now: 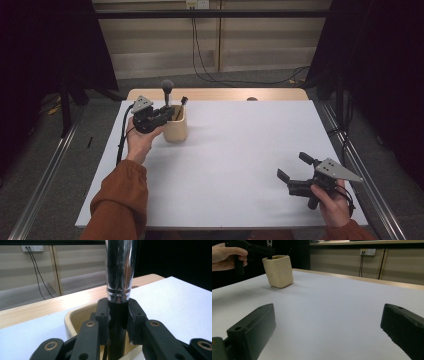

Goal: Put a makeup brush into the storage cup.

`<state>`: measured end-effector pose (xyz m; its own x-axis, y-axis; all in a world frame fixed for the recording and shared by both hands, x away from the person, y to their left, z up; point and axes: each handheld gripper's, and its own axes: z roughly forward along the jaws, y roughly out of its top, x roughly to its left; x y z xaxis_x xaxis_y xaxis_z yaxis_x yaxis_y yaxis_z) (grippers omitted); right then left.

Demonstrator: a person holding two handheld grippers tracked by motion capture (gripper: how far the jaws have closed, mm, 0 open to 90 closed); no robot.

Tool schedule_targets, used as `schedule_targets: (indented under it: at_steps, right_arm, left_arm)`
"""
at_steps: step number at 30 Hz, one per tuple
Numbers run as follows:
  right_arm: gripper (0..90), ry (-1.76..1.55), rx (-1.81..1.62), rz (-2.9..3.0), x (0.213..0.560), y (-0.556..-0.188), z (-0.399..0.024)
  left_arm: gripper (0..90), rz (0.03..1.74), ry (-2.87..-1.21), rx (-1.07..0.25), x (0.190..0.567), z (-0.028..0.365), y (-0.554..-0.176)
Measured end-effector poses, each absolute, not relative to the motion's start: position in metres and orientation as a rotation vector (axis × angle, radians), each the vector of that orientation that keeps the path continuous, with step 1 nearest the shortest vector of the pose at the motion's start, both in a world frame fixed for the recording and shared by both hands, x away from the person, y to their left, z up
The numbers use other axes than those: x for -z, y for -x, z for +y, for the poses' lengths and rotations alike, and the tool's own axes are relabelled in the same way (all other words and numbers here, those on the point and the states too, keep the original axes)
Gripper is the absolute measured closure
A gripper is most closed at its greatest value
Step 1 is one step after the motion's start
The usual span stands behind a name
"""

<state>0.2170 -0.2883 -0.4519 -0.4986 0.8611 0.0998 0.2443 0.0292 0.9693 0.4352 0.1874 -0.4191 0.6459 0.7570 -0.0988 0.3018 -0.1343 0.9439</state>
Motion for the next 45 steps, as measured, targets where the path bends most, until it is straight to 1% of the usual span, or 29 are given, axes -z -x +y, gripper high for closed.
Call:
schedule_targets:
  at_steps: [9,12,17,20,23,25,28,32,34,43,45]
  right_arm:
    - [0.0,-1.121,-1.502,1.775,0.4519,-0.2168,-0.2879]
    - [0.0,-1.122,-1.500,1.774,0.4517,-0.2166,-0.2878]
    - [0.0,-1.122,-1.499,1.773,0.4518,-0.2165,-0.2880]
    - [0.0,-1.123,-1.499,1.773,0.4518,-0.2166,-0.2878]
    - [0.0,-1.122,-1.500,1.773,0.4517,-0.2166,-0.2877]
    - [0.0,-1.120,-1.498,1.774,0.4519,-0.2168,-0.2880]
    - [0.0,-1.120,-1.501,1.773,0.4519,-0.2166,-0.2878]
    - [0.0,-1.123,-1.502,1.771,0.4518,-0.2164,-0.2878]
    - [0.0,-1.122,-1.501,1.771,0.4518,-0.2164,-0.2879]
    - [0.0,-1.123,-1.501,1.769,0.4524,-0.2170,-0.2889]
    - [0.0,-1.123,-1.501,1.767,0.4527,-0.2175,-0.2895]
  left_arm:
    - [74.5,0.878,-1.723,-0.490,0.4240,0.1885,-0.4342]
    - [74.5,0.896,-1.699,-0.471,0.4237,0.1911,-0.4342]
    - [74.2,0.889,-1.722,-0.477,0.4235,0.1922,-0.4332]
    - [73.5,0.887,-1.723,-0.472,0.4245,0.1926,-0.4334]
    - [70.6,0.891,-1.723,-0.471,0.4256,0.1917,-0.4333]
    - [67.6,0.887,-1.709,-0.472,0.4258,0.1916,-0.4329]
    - [60.1,0.886,-1.702,-0.483,0.4248,0.1916,-0.4324]
    - [49.7,0.887,-1.707,-0.499,0.4233,0.1932,-0.4318]
    - [42.9,0.897,-1.701,-0.502,0.4230,0.1940,-0.4315]
    - [20.2,0.933,-1.694,-0.519,0.4215,0.1968,-0.4303]
    - [18.5,0.934,-1.697,-0.526,0.4215,0.1971,-0.4307]
